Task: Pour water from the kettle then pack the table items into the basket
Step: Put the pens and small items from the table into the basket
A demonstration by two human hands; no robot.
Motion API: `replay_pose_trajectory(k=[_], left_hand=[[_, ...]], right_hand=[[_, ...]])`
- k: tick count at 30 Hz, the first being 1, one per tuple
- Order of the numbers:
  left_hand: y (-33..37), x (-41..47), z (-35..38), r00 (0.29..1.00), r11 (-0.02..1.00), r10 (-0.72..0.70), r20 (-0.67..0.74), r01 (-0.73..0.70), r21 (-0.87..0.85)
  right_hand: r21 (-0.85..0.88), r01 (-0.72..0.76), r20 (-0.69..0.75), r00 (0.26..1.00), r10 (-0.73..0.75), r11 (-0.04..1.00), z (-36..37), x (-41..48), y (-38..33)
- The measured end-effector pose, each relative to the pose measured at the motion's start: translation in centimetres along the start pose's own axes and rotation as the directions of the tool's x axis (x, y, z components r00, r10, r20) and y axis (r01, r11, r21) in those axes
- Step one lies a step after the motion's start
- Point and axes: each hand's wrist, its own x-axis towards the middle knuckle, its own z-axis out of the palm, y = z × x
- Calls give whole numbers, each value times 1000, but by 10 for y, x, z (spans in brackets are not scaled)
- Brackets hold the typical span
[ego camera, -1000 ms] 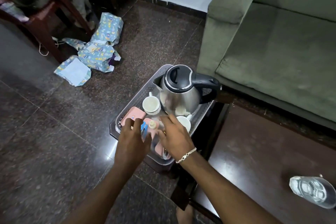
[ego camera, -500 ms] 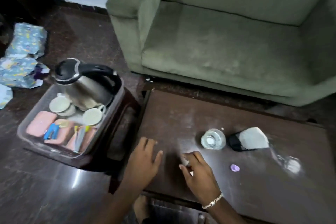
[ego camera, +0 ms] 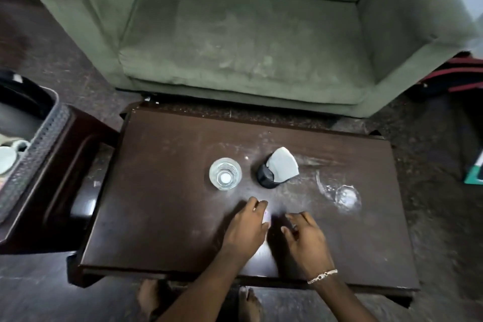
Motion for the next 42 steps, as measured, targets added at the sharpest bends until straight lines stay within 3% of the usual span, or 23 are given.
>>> replay_pose_trajectory(k=[8, 15, 20, 28, 35, 42], left_hand=[[0, 16, 41, 996, 995, -87, -10, 88, 49], [-26, -19, -4, 988, 993, -101, -115, 94, -67], [-68, -63, -88, 970, 985, -102, -222, 68, -156], [-166, -136, -220, 928, 980, -130, -348, 67, -188], [-267, -203, -323, 817, 961, -249, -520, 143, -237], [-370, -235, -390, 701, 935, -351, -620, 233, -266]], right_hand=[[13, 34, -45, 998, -33, 999, 8, 14, 27], [46, 77, -24, 997, -76, 996, 12, 18, -11], [124, 231, 30, 971, -236, 965, 28, 12, -97], [325, 446, 148, 847, -510, 834, 93, 6, -282], [426, 584, 135, 714, -687, 691, 163, 0, -442], [421, 629, 207, 635, -744, 653, 231, -3, -568]])
